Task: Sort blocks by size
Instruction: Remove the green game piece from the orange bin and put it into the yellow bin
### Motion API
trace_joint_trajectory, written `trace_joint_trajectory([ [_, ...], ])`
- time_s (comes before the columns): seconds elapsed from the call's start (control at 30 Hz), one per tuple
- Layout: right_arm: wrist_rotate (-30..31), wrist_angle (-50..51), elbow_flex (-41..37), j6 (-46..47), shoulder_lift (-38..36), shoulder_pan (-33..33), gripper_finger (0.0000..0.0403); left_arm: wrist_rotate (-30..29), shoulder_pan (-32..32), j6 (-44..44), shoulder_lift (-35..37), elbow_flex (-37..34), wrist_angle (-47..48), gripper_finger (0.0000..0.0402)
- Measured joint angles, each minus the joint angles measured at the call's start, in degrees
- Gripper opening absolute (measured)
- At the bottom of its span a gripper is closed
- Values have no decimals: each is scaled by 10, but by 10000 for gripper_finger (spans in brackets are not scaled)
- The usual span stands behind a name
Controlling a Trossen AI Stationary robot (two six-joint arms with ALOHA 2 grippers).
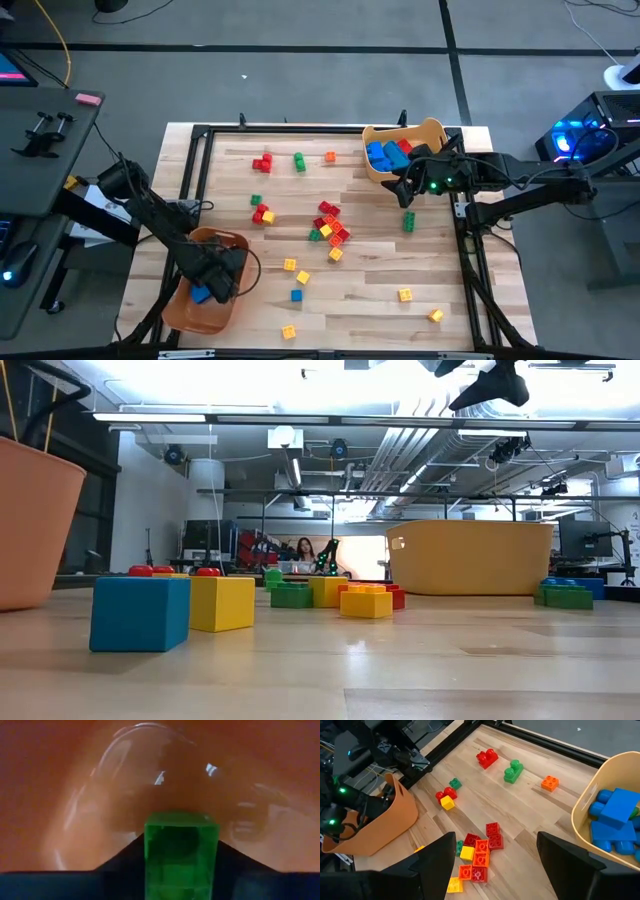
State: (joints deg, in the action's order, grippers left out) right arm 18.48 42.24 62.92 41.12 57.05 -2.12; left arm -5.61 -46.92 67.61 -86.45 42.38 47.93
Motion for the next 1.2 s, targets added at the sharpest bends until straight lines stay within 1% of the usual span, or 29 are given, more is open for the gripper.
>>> trace_joint_trajectory([
  [0.03,0,0,0,0,0,0,275,3,0,3,1,5,3,101],
  [0.17,0,0,0,-4,0,0,275,6,0,13,15,25,27,102],
  [0.27,0,0,0,-10,0,0,275,2,0,21,34,47,74,102],
  [0.37,0,0,0,-11,0,0,275,-21,0,22,68,74,140,102],
  [0.53,0,0,0,-12,0,0,275,-53,5,23,148,130,216,102],
  [0.6,0,0,0,-13,0,0,275,-82,16,24,179,164,231,102],
  [0.63,0,0,0,-13,0,0,275,-105,24,21,193,181,234,102],
  [0.7,0,0,0,-15,0,0,275,-166,49,-2,214,219,228,102],
  [0.77,1,-2,0,-15,0,0,275,-233,86,-51,221,255,218,102],
  [0.83,4,-9,0,-16,-2,0,275,-285,135,-133,218,283,191,102],
  [0.87,5,-16,0,-18,-4,0,275,-300,164,-184,214,292,165,102],
  [0.93,6,-37,0,-26,-10,0,275,-306,229,-300,201,295,87,102],
  [0.97,5,-50,0,-30,-15,0,275,-298,262,-353,191,295,43,102],
  [1.07,6,-89,0,-44,-32,0,275,-248,357,-499,146,295,-99,102],
  [1.13,13,-114,0,-55,-44,0,275,-214,409,-570,110,295,-197,102],
  [1.2,35,-132,0,-67,-56,0,275,-172,459,-624,69,295,-303,102],
])
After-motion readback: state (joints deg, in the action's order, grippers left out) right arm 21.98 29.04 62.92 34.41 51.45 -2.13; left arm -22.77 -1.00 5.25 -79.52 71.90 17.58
